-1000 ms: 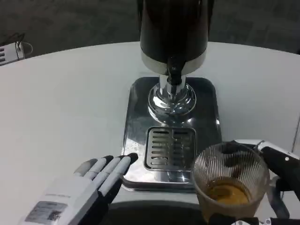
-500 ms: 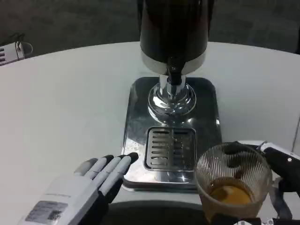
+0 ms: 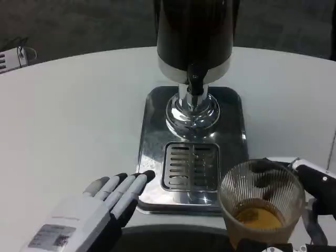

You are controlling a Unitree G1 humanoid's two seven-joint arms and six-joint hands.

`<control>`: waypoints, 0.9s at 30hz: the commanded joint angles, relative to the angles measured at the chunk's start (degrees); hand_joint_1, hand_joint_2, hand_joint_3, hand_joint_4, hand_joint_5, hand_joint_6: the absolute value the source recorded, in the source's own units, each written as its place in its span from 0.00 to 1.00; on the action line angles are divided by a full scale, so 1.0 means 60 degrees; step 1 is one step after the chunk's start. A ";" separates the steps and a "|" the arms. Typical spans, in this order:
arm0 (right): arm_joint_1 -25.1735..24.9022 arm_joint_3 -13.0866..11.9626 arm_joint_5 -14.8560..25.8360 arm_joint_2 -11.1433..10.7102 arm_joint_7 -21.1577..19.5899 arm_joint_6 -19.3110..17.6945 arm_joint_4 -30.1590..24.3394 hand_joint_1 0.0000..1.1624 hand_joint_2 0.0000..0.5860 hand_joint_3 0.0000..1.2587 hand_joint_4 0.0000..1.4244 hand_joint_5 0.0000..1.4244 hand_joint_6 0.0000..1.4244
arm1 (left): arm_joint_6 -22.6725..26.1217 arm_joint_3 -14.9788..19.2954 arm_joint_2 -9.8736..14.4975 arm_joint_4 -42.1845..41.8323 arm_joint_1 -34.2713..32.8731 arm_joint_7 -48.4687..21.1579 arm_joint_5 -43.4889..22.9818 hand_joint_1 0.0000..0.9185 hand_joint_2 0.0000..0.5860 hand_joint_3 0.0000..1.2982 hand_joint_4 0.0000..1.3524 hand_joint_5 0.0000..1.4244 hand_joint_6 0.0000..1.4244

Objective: Grasp the cup under the faucet to collect the drink, then remove the cup.

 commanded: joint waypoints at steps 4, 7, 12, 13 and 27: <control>-0.0039 -0.0008 0.0200 0.0077 -0.0145 -0.0397 -0.0216 0.82 0.33 0.92 0.98 0.99 0.98 | -0.0037 0.0097 0.0093 -0.0116 0.0124 -0.0103 -0.0112 0.00 0.11 0.00 0.00 0.00 0.00; -0.0016 -0.0002 0.0190 0.0090 -0.0149 -0.0395 -0.0231 0.82 0.33 0.92 0.98 0.99 0.98 | -0.0055 0.0125 0.0100 -0.0115 0.0151 -0.0092 -0.0134 0.00 0.11 0.00 0.00 0.00 0.00; 0.0011 -0.0019 0.0173 0.0123 -0.0145 -0.0399 -0.0275 0.82 0.33 0.92 0.98 0.99 0.98 | -0.0093 0.0164 0.0108 -0.0119 0.0184 -0.0063 -0.0159 0.00 0.11 0.00 0.00 0.00 0.00; 0.0014 -0.0024 0.0171 0.0128 -0.0142 -0.0401 -0.0281 0.82 0.33 0.92 0.98 0.99 0.98 | -0.0097 0.0168 0.0109 -0.0127 0.0195 -0.0066 -0.0167 0.00 0.11 0.00 0.00 0.00 0.00; 0.0112 -0.0111 0.0225 0.0167 -0.0121 -0.0407 -0.0396 0.82 0.33 0.92 0.98 0.99 0.98 | -0.0144 0.0202 0.0134 -0.0218 0.0269 -0.0075 -0.0211 0.00 0.11 0.00 0.00 0.00 0.00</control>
